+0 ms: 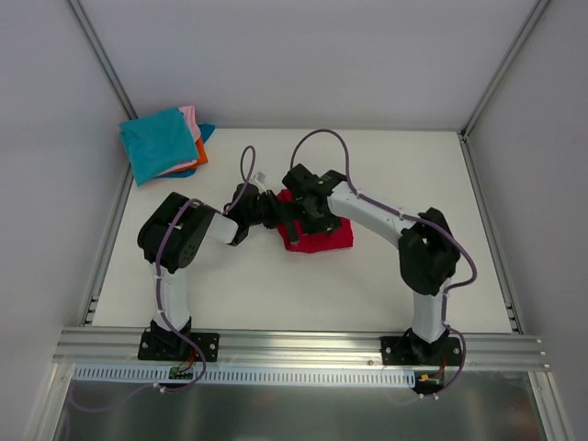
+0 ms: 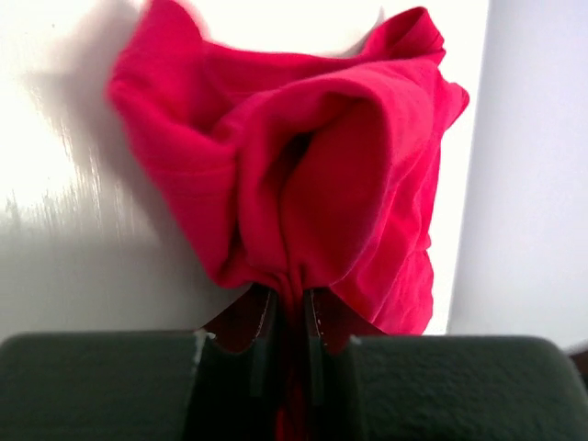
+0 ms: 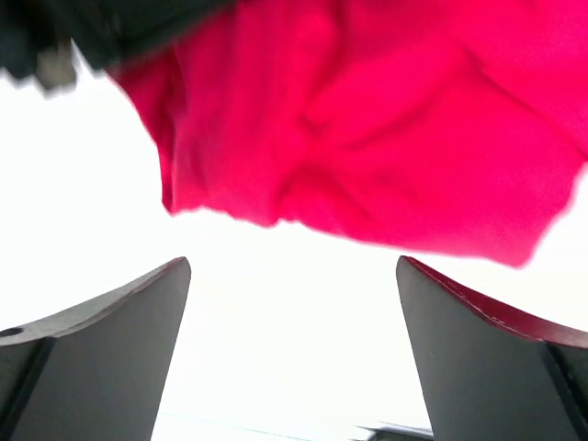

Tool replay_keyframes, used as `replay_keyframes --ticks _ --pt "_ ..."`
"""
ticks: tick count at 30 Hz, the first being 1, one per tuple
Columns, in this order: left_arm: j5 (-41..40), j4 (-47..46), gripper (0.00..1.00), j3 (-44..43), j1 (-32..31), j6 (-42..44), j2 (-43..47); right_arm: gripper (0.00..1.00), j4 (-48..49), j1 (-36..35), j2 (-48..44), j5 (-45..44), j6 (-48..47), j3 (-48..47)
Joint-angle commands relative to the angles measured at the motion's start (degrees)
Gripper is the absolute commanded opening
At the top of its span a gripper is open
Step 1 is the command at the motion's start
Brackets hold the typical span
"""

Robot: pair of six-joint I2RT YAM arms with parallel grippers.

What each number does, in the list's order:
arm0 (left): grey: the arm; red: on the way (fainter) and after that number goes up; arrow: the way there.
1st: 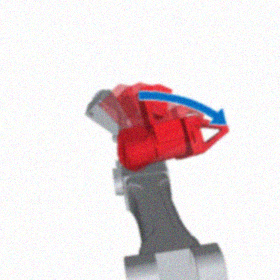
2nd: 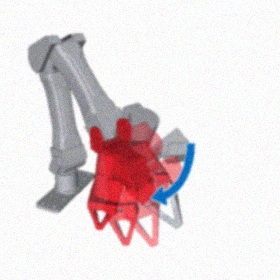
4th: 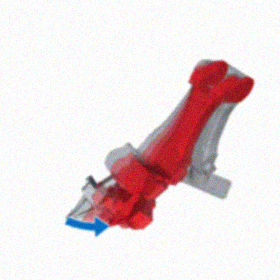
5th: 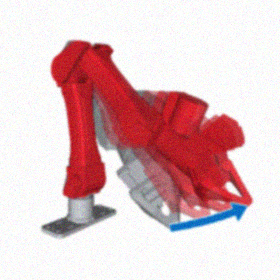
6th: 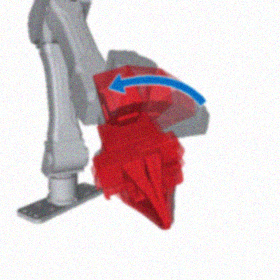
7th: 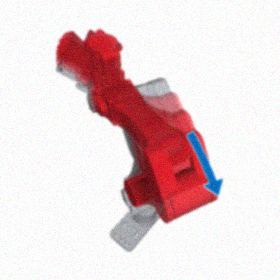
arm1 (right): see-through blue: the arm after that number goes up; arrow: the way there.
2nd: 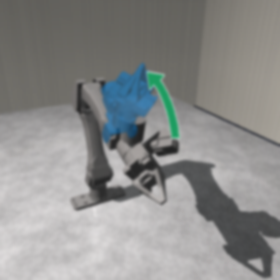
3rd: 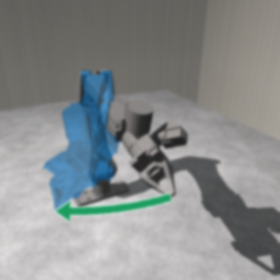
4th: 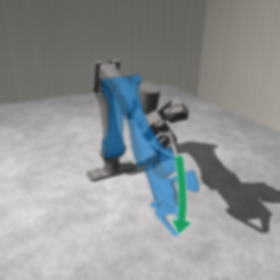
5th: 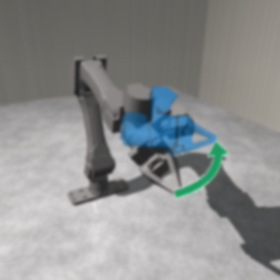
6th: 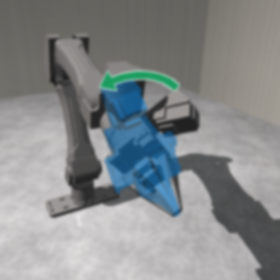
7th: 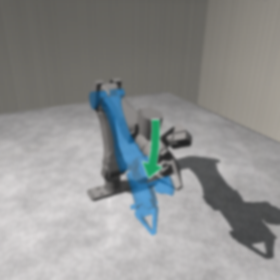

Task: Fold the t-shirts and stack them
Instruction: Put the neatly folded tshirt into the corner of the board with the left arm

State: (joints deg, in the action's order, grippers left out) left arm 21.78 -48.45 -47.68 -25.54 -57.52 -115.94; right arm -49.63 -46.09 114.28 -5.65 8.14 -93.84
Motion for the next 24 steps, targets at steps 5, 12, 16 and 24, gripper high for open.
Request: replay_keyframes --ticks 5,12,16,24 --pt "-5.7 26.1 0.0 -5.9 0.3 18.1 12.7 0.99 -1.0 -0.2 -24.3 -6.6 1.7 9.5" --pt "-12.5 48.3 0.0 -15.1 1.4 29.6 17.8 0.99 -3.2 0.1 -42.1 -8.7 2.1 18.7" --pt "-17.9 58.9 0.0 -21.4 2.1 34.0 15.6 1.0 -4.4 0.1 -52.1 -8.4 3.4 23.8" --pt "-20.6 72.8 0.0 -34.7 5.9 38.6 6.6 0.99 -10.8 0.3 -70.3 -11.3 5.2 29.9"
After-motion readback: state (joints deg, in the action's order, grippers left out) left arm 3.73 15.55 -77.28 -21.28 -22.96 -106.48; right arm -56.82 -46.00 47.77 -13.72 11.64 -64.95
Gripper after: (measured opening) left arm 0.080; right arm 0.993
